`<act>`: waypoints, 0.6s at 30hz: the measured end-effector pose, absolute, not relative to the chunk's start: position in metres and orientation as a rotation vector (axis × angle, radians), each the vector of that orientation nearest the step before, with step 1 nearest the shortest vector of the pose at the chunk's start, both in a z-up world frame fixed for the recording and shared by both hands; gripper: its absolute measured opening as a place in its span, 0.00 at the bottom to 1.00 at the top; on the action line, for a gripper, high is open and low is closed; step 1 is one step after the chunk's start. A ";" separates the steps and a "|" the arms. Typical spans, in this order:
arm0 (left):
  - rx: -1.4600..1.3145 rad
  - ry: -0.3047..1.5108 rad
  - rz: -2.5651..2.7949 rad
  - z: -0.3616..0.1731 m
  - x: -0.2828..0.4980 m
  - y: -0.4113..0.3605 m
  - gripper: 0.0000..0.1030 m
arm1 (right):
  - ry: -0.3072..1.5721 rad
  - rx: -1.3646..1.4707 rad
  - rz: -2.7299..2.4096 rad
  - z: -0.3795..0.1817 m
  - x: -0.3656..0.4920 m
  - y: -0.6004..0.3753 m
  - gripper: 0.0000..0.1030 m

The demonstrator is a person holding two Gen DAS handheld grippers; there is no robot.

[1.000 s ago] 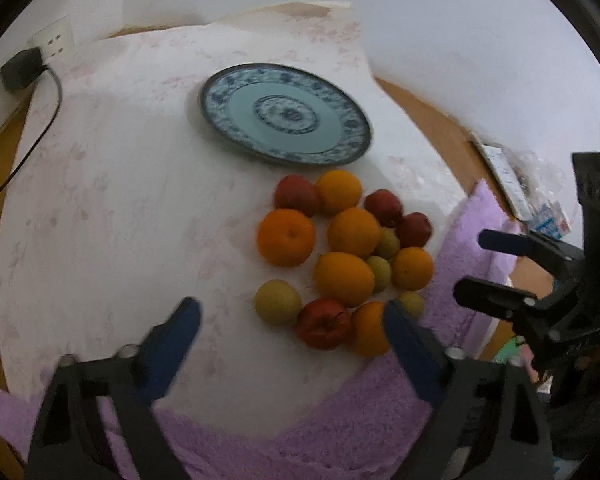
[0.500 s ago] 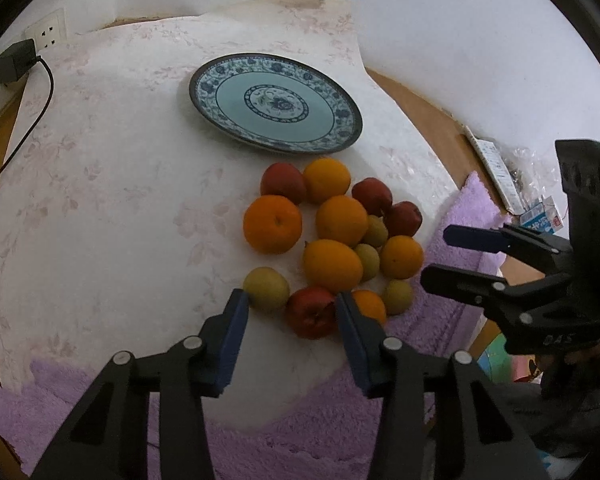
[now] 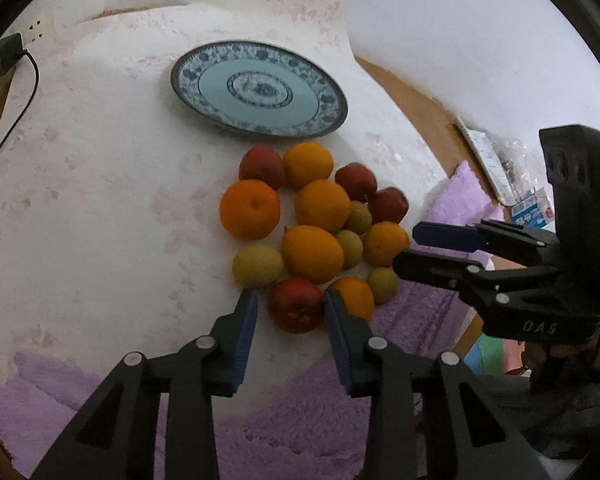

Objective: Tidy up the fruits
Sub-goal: 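Move the left gripper to a red apple while the right gripper approaches an orange, then close the left gripper on the red apple while the right gripper closes on the orange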

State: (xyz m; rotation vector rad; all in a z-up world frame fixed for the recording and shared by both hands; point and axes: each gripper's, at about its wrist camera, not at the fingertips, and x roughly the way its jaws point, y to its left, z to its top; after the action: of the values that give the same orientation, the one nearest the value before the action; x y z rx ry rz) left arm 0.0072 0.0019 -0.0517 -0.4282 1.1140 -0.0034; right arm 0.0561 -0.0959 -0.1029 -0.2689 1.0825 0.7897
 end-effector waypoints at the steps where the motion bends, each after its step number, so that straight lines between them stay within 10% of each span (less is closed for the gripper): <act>1: -0.433 1.110 -0.005 -0.052 0.007 0.002 0.35 | 1.086 -0.265 0.793 -0.103 0.057 -0.096 0.44; 18: -0.432 1.099 -0.010 -0.048 0.002 0.003 0.31 | 1.145 -0.170 0.799 -0.115 0.063 -0.102 0.34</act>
State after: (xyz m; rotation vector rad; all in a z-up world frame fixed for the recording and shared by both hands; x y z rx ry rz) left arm 0.0023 0.0027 -0.0484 -0.4315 1.0990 -0.0100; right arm 0.0631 -0.1021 -0.1146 -0.1703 1.1451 0.7989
